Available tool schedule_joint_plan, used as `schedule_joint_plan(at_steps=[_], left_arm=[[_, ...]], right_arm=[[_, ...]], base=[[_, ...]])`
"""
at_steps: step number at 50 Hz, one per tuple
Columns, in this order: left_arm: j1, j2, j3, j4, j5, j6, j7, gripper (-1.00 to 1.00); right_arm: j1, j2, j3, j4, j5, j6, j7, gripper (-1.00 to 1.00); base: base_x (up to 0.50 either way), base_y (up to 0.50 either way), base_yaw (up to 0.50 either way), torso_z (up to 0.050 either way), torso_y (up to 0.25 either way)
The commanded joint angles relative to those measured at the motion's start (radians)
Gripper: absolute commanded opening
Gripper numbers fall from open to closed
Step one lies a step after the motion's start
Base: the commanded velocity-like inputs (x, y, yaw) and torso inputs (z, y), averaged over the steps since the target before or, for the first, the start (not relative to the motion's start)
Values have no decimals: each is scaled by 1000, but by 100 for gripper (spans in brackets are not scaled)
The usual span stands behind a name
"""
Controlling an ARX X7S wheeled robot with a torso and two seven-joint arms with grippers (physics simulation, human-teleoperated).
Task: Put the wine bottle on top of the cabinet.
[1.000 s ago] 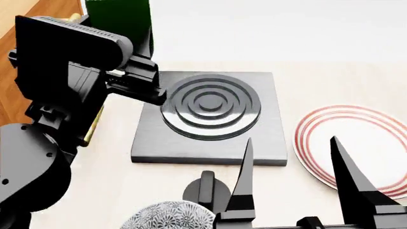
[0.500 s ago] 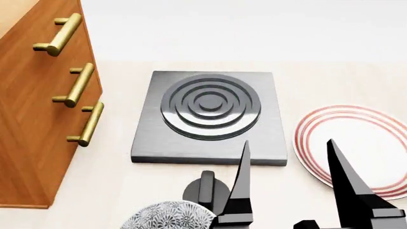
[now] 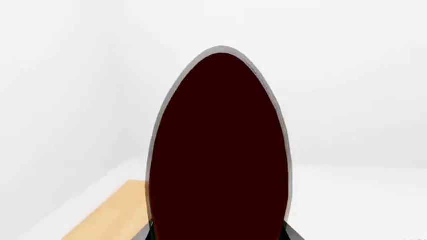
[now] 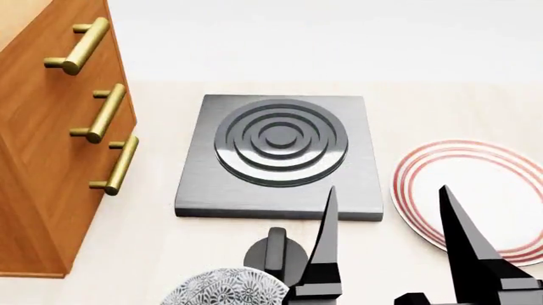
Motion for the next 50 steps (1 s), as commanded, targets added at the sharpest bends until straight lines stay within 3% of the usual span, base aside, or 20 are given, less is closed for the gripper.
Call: schedule_joint_plan(at_steps=[1, 25, 50], left_arm=[[12, -42, -70, -5, -37, -45, -44, -100], [130, -81, -110, 26, -64, -89, -91, -100], [300, -92, -138, 56, -79, -24, -91, -100]], right_arm=[[0, 2, -4, 8, 2, -7, 2, 100], [-3, 13, -5, 12, 5, -15, 11, 100], [0, 16, -21, 16, 5, -19, 17, 100]], base=[[0, 0, 0, 0, 0], [0, 0, 0, 0, 1], [0, 0, 1, 0, 0]])
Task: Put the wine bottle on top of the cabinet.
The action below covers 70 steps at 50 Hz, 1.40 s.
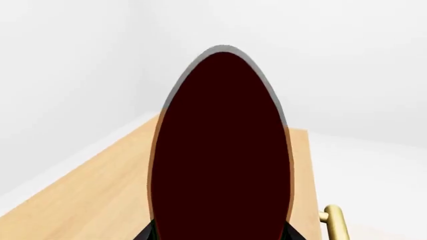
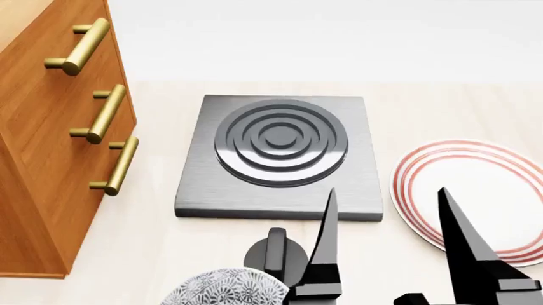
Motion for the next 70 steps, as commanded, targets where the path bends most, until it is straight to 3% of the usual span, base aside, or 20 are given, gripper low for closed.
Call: schedule_joint_plan(at_steps=[1, 26, 27, 51, 58, 60, 70], left_arm=[[99, -6, -2, -19, -27, 24, -27, -100], [124, -12, 6, -29, -20, 52, -13, -100], [120, -12, -1, -29, -22, 56, -15, 100], [113, -5, 8, -24, -15, 80, -12, 100], [180, -10, 23, 77, 9, 161, -15, 100], [203, -38, 87, 128, 48, 160, -3, 100], [303, -76, 76, 328, 32, 201, -17, 100]], right_arm=[[0, 2, -6, 1, 0, -2, 3, 100], [0, 8, -10, 10, 2, -13, 7, 100], [0, 7, -12, 11, 1, -13, 7, 100], [2, 11, -19, 17, 5, -23, 10, 100], [5, 12, -26, 17, 3, -19, 12, 100], [5, 13, -27, 18, 2, -21, 11, 100], [8, 10, -43, 24, -7, -23, 10, 100]], base=[[0, 0, 3, 0, 0], [-1, 0, 2, -1, 0], [0, 0, 4, 0, 0], [0, 0, 0, 0, 0], [0, 0, 0, 0, 0], [0, 0, 0, 0, 0], [0, 0, 0, 0, 0]])
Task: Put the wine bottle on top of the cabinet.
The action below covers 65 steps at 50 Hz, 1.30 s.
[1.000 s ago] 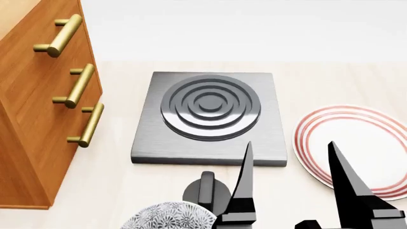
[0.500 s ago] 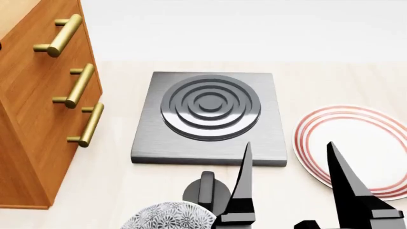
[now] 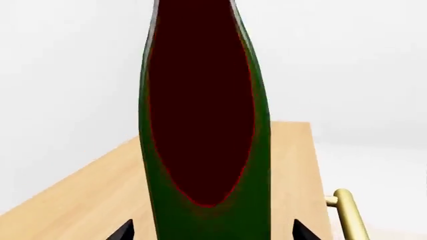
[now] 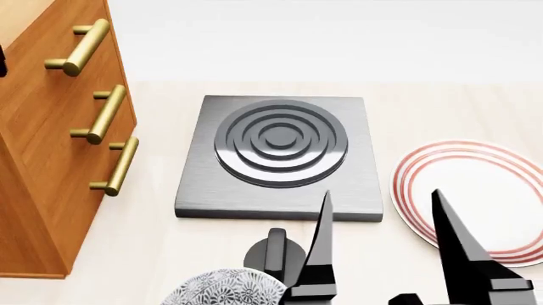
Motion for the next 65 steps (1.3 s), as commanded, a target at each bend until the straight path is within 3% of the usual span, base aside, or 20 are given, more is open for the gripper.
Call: schedule_joint_plan(at_steps=[1, 13, 22, 43, 53, 65], left_arm=[[105, -40, 27, 197, -2, 45, -12, 100], [222, -93, -29, 492, -48, 45, -81, 100], [401, -121, -61, 712, -60, 142, -95, 100], [768, -94, 79, 894, 110, 377, -140, 100], [823, -71, 186, 955, 187, 390, -156, 100], [784, -49, 305, 1026, 272, 311, -174, 100]], right_arm=[[3, 0, -14, 3, -6, -1, 0, 100], [5, 0, -23, 9, -9, -5, 0, 100], [9, -6, -49, 17, -23, -5, -3, 100], [18, -7, -75, 14, -31, 0, 0, 100], [22, -10, -92, 20, -35, -2, -4, 100], [33, -6, -102, -1, -34, 16, 7, 100]], base=[[0, 0, 0, 0, 0], [0, 0, 0, 0, 0], [0, 0, 0, 0, 0], [0, 0, 0, 0, 0], [0, 0, 0, 0, 0], [0, 0, 0, 0, 0]])
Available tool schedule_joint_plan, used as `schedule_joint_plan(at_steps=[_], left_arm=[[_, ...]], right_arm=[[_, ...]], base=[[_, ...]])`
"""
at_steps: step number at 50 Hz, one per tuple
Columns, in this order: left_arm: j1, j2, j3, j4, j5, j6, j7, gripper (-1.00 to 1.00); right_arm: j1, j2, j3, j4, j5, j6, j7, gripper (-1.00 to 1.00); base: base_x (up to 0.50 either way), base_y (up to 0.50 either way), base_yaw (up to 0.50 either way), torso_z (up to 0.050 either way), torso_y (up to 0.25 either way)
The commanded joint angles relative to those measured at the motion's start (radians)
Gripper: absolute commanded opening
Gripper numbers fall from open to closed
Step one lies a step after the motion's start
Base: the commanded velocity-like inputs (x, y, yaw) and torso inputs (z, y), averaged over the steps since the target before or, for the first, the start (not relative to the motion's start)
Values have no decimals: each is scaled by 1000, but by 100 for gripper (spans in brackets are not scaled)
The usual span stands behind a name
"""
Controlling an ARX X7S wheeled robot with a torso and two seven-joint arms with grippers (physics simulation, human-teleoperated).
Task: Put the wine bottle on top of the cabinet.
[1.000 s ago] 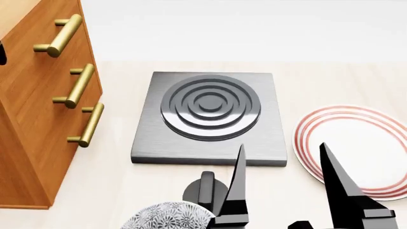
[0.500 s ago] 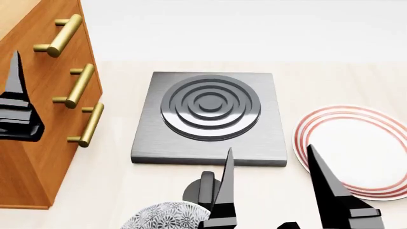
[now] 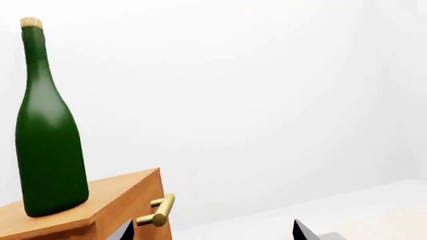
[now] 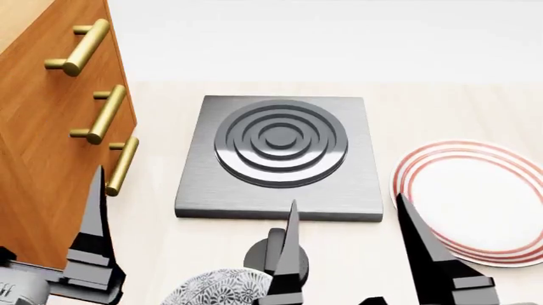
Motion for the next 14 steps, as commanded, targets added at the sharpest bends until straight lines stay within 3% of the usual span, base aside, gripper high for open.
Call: schedule_joint_plan(at_steps=[1, 14], left_arm=[[13, 23, 101, 70, 72, -26, -17, 100], [-11, 44, 163, 87, 97, -54, -15, 100]], right_arm=[[9, 2, -12, -17, 1, 14, 8, 100], [12, 2, -23, -7, 0, 6, 3, 100]], base=[[0, 0, 0, 0, 0], [0, 0, 0, 0, 0]])
